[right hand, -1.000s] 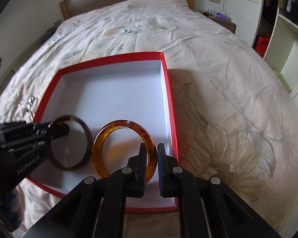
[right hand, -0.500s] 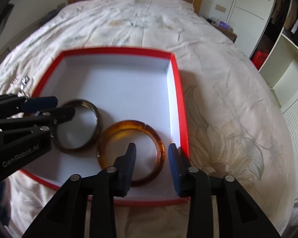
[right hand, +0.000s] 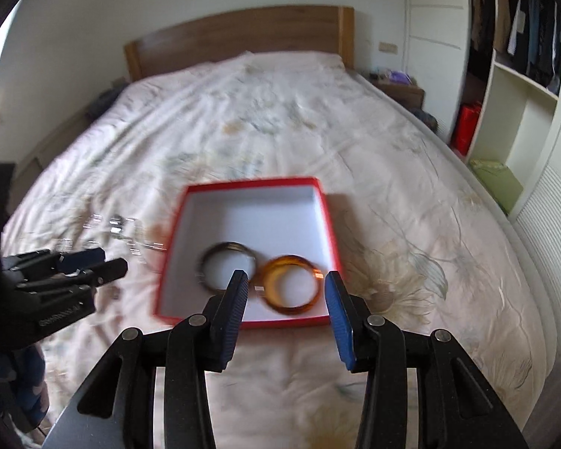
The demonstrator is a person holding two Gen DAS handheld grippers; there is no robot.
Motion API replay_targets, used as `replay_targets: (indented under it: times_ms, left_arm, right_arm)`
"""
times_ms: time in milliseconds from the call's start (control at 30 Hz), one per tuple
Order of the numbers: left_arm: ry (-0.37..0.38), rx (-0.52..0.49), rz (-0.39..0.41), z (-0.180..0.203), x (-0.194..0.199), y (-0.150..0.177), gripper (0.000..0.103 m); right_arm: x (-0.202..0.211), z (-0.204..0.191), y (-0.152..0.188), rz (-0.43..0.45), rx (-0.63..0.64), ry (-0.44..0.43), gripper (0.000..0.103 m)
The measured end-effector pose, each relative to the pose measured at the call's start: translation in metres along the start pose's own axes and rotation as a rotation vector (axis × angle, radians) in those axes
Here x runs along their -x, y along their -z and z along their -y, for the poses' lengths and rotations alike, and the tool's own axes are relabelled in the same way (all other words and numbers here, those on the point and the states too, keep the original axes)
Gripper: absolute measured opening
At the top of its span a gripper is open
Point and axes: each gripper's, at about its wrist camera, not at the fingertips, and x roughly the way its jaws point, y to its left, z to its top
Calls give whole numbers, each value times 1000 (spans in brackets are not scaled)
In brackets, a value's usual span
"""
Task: Organize jewelry
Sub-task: 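Withdraw both tools from the red box toward the remaining jewelry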
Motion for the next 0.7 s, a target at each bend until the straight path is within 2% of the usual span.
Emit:
replay_targets:
  times_ms: [300,433,600,700]
  left_arm:
    - [-106,96,87,-99,92,48,35]
    - [-174,149,157,-140,135,74,35]
    - [-177,261,242,-182,182,106,35]
    - [-181,301,258,-196,201,121,35]
  right_arm:
    - [65,-70,10,87,51,-110,43]
    - [89,-93,16,113,67,-140,43]
    - [116,-111,19,144,88,-165,43]
    - [131,-119,21,161,98,-174,43]
